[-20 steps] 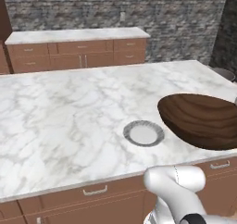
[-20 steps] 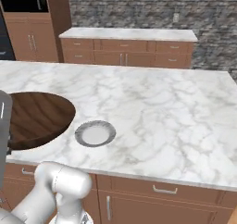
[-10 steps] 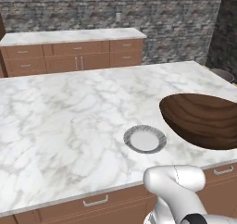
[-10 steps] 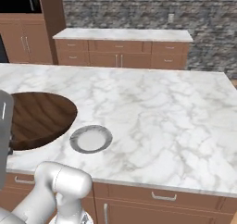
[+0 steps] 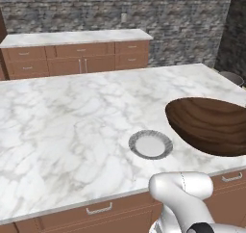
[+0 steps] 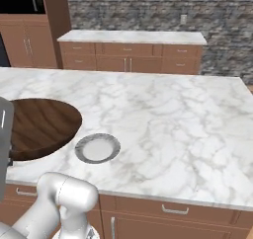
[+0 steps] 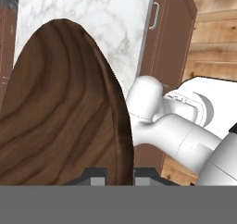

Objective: Move the bowls from the cabinet to the plates on the dining table.

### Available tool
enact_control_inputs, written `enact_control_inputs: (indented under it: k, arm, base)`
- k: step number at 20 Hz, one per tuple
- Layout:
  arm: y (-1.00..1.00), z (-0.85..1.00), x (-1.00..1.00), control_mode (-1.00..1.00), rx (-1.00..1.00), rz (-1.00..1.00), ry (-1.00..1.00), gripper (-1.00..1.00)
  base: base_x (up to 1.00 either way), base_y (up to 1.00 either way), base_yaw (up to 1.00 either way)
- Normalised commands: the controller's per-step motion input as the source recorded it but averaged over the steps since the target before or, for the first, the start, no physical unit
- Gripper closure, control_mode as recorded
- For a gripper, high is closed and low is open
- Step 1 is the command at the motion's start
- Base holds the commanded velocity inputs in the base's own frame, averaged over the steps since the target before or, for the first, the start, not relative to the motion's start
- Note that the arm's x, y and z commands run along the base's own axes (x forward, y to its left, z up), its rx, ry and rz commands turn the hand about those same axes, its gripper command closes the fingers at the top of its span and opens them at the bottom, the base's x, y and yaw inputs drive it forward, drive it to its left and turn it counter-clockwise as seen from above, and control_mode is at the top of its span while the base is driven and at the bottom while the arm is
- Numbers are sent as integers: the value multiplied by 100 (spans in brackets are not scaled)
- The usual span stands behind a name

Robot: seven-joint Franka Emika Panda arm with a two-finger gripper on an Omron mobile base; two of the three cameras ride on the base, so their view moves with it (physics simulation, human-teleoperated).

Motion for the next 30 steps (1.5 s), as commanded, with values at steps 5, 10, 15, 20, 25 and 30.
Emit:
enact_control_inputs:
  k: [5,10,15,20,25,30]
  arm:
    - [-32,-17,57,-100,0,5,1,100]
    - [-43,-22,64,-100,-2,9,2,100]
    - [4,-12,64,-100,-14,3,1,100]
    - [0,-38,71,-100,-11,0,1,100]
    - [7,-50,69,-100,-1,0,-5,100]
    - [17,-63,48,-100,0,0,-5,100]
  base:
    - [0,0,0]
    - [0,0,0]
    - [0,0,0]
    - [0,0,0]
    - [0,0,0]
    - [0,0,0]
